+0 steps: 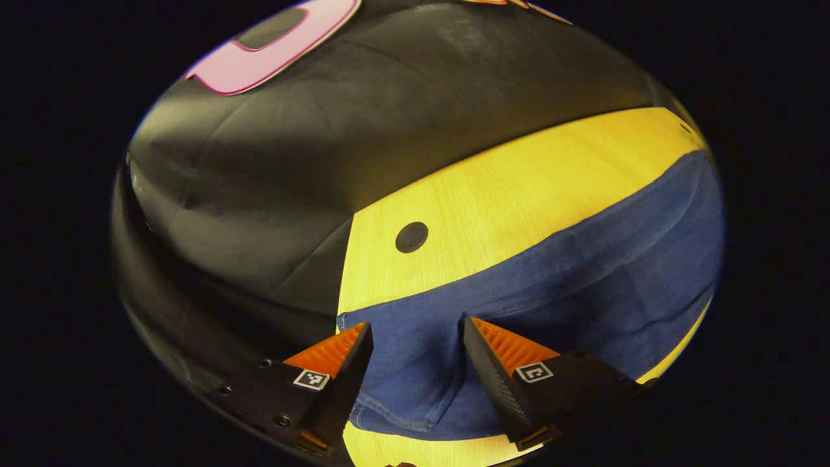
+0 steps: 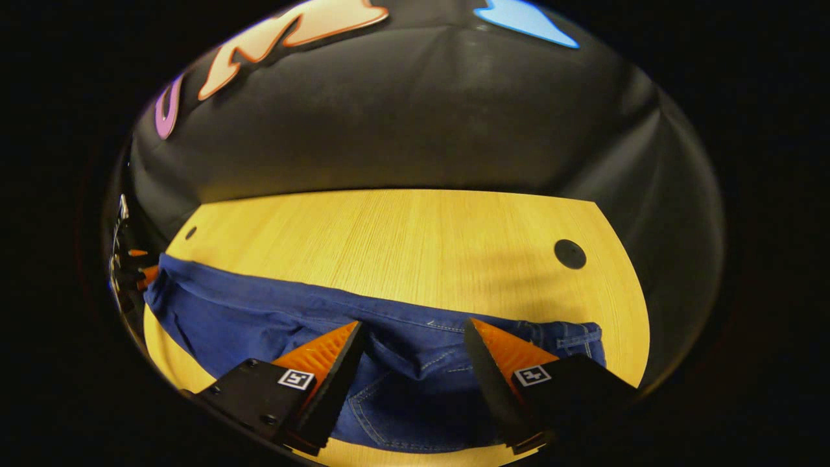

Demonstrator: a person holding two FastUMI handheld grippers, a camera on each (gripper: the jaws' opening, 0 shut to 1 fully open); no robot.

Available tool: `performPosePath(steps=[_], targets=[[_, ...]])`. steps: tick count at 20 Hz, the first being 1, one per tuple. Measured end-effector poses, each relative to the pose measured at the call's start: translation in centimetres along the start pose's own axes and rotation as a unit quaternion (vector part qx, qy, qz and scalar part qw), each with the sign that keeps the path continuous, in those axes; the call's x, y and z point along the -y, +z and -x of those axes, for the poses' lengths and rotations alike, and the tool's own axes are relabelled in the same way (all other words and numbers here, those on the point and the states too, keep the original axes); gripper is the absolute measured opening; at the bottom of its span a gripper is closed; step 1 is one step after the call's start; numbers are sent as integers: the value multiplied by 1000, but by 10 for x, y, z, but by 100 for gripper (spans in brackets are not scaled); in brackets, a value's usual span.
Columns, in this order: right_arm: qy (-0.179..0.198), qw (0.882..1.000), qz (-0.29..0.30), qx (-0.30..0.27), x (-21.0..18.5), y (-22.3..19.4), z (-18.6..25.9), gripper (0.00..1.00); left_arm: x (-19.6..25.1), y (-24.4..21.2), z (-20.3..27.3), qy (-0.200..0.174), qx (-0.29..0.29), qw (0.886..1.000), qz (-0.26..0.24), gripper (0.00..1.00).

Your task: Grasp the waist and the cuffs of the jeans and fold them to make the two legs overlap; first hold the waist and fold one-third of the jeans toward the cuffs, then hold the cuffs and fold the remaining one-third in the same direction to finish folding.

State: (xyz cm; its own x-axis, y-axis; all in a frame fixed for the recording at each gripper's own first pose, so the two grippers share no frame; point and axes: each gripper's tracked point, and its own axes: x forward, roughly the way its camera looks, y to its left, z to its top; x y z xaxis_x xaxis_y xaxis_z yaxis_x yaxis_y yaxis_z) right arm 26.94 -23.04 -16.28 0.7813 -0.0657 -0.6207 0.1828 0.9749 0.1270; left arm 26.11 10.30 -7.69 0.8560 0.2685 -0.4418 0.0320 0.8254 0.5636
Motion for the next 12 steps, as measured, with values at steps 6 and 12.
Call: performPosePath(steps=[6,12], targets=[[-75,997,-1,-2,90,-47,67,98,10,9,-5,-39,71,988,131,89],[-81,993,-81,-12,147,-81,85,98,12,9,-11,-75,97,976,179,89]])
